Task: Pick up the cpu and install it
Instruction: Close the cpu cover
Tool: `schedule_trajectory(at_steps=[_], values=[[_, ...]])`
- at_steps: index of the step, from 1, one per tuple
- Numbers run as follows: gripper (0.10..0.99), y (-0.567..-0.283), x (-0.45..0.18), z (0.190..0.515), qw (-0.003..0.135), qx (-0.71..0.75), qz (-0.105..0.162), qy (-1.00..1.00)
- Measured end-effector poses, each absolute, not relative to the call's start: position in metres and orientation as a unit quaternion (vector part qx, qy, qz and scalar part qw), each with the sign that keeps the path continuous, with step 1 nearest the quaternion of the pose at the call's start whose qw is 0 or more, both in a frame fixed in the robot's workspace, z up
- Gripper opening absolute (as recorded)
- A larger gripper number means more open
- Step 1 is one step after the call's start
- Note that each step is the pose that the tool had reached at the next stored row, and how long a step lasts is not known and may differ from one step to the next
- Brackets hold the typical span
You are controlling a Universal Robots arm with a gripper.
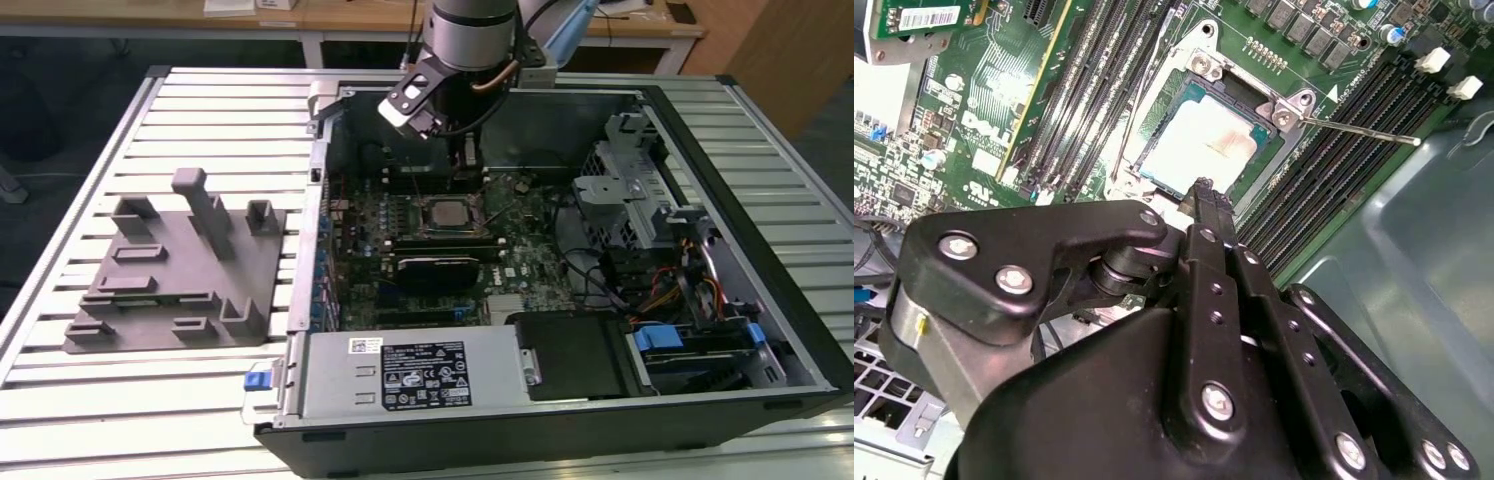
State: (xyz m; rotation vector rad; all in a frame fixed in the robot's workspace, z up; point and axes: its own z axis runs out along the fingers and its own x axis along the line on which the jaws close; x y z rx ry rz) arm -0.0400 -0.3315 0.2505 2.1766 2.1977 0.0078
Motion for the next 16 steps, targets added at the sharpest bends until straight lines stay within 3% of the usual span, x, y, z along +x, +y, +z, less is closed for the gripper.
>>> schedule_trajectory(at_steps=[16], values=[[0.106, -0.331, -0.040, 0.263, 0.024, 0.703, 0.002, 0.710]])
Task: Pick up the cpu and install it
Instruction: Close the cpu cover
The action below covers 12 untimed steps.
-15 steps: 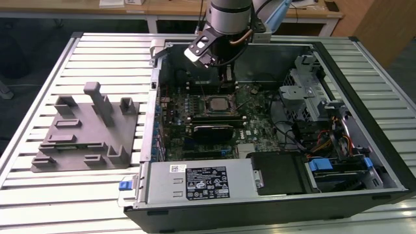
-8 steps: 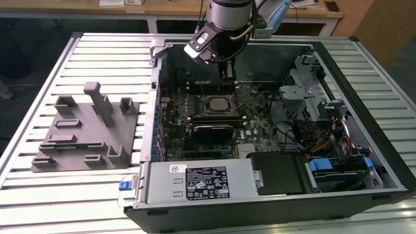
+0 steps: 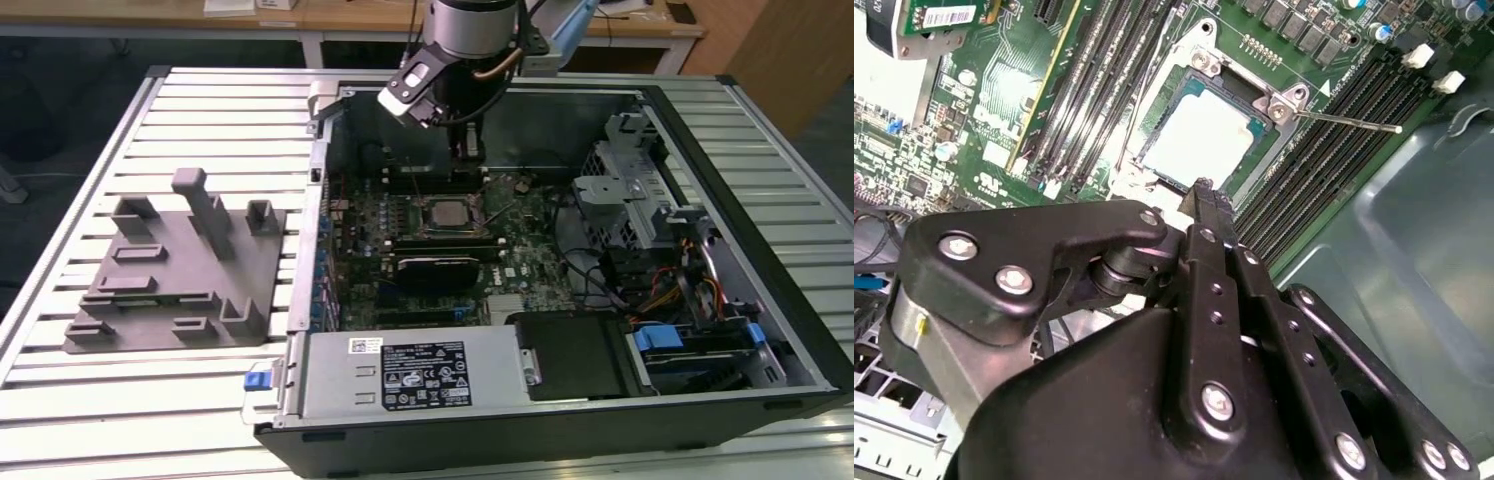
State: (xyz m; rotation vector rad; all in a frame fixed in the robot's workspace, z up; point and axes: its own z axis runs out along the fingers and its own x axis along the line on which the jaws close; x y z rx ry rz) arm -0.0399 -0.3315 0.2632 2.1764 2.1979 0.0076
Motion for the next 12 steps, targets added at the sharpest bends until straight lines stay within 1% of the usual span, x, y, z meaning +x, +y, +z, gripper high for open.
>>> schedule_trajectory(at_steps=[12], values=[[0.106, -0.331, -0.026, 0.263, 0.024, 0.703, 0.002, 0.710]])
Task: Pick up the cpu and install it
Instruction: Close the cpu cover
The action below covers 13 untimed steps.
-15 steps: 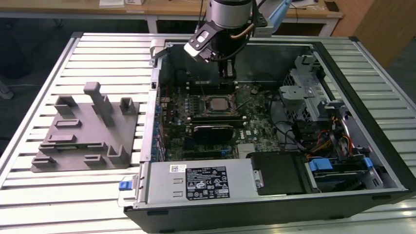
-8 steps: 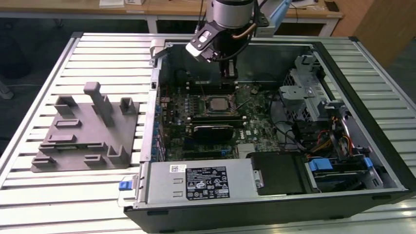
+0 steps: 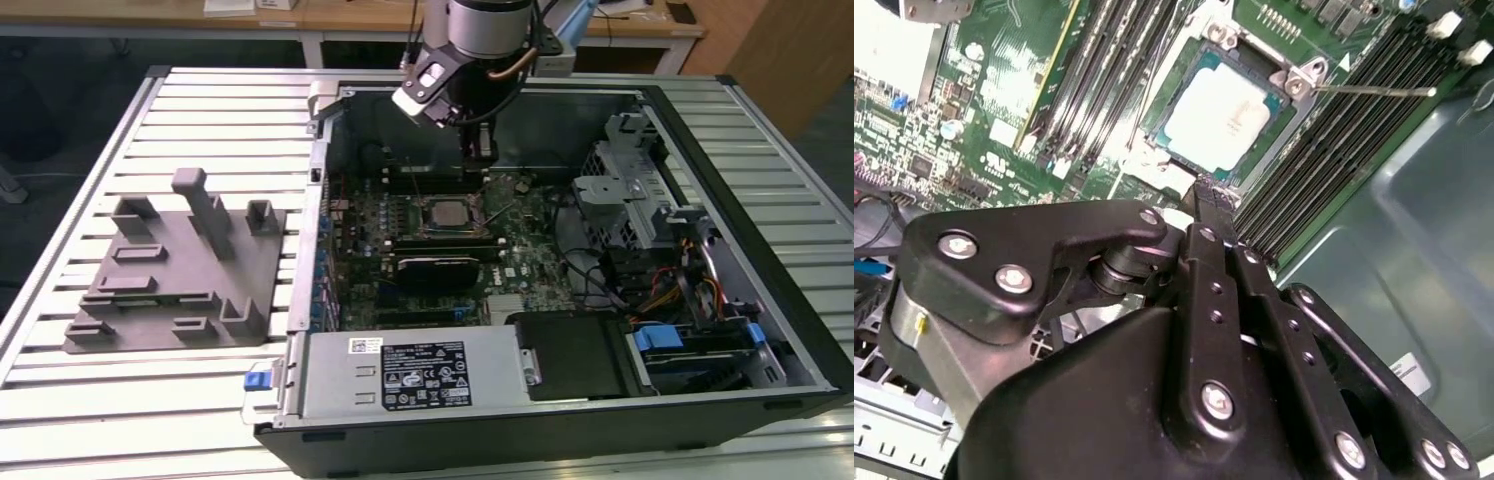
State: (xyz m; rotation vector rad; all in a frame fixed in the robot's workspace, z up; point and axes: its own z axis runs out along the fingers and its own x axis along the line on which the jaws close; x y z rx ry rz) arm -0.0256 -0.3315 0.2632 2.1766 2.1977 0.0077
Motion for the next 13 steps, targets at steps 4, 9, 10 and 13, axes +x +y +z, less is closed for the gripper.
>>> schedule_trajectory(at_steps=[4, 9, 10, 13], values=[[0.106, -0.331, -0.020, 0.263, 0.024, 0.703, 0.003, 0.710], [0.106, -0.331, -0.013, 0.263, 0.024, 0.703, 0.002, 0.710], [0.106, -0.331, -0.011, 0.263, 0.024, 0.703, 0.002, 0.710], [0.106, -0.331, -0.007, 0.263, 0.024, 0.703, 0.002, 0.710]])
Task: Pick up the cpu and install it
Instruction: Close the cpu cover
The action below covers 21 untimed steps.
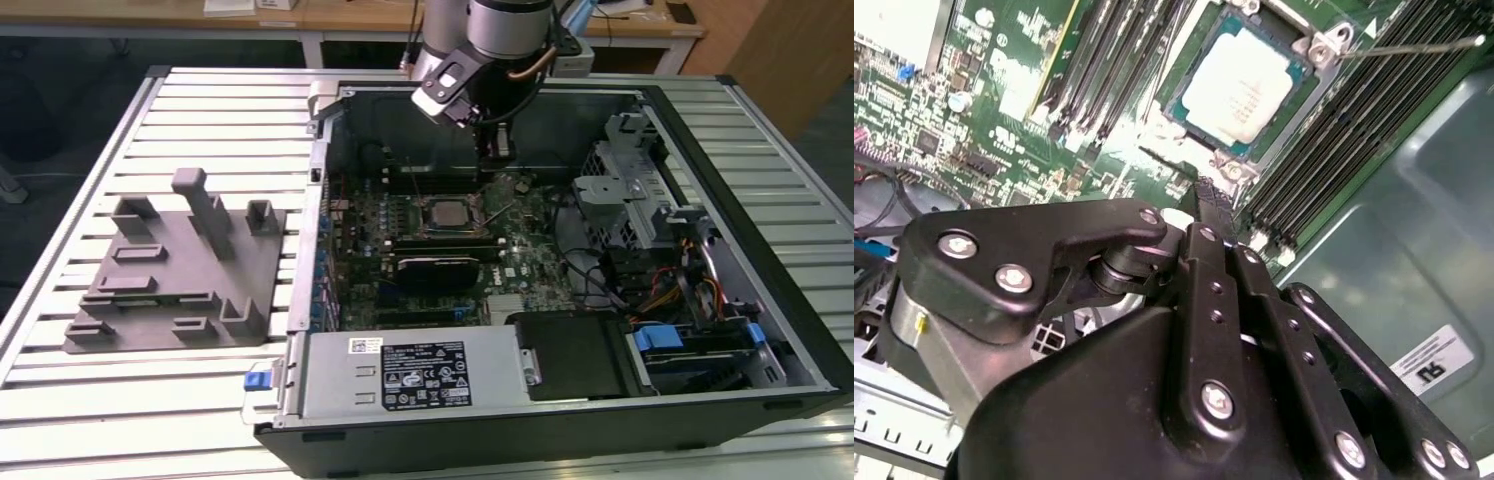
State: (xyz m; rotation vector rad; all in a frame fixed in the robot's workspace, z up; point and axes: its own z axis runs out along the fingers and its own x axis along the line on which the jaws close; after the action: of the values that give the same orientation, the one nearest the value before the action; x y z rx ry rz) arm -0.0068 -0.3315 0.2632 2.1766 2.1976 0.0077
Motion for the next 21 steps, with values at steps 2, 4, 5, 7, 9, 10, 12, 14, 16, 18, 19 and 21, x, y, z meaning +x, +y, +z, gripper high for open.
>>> schedule_trajectory(at_steps=[2, 4, 5, 7, 9, 10, 12, 14, 16, 18, 19, 21], values=[[0.106, -0.331, -0.004, 0.263, 0.024, 0.703, 0.002, 0.710], [0.106, -0.331, 0.000, 0.263, 0.024, 0.703, 0.002, 0.710], [0.106, -0.331, 0.001, 0.263, 0.024, 0.703, 0.002, 0.710], [0.106, -0.331, 0.005, 0.263, 0.024, 0.704, 0.002, 0.710], [0.106, -0.331, 0.010, 0.263, 0.024, 0.703, 0.002, 0.710], [0.106, -0.331, 0.013, 0.263, 0.024, 0.703, 0.002, 0.710], [0.106, -0.331, 0.019, 0.263, 0.024, 0.703, 0.003, 0.710], [0.106, -0.331, 0.025, 0.263, 0.024, 0.704, 0.003, 0.710], [0.106, -0.331, 0.032, 0.263, 0.024, 0.703, 0.002, 0.710], [0.106, -0.331, 0.038, 0.263, 0.024, 0.703, 0.002, 0.710], [0.106, -0.331, 0.041, 0.263, 0.024, 0.703, 0.002, 0.710], [0.106, -0.331, 0.045, 0.263, 0.024, 0.704, 0.003, 0.710]])
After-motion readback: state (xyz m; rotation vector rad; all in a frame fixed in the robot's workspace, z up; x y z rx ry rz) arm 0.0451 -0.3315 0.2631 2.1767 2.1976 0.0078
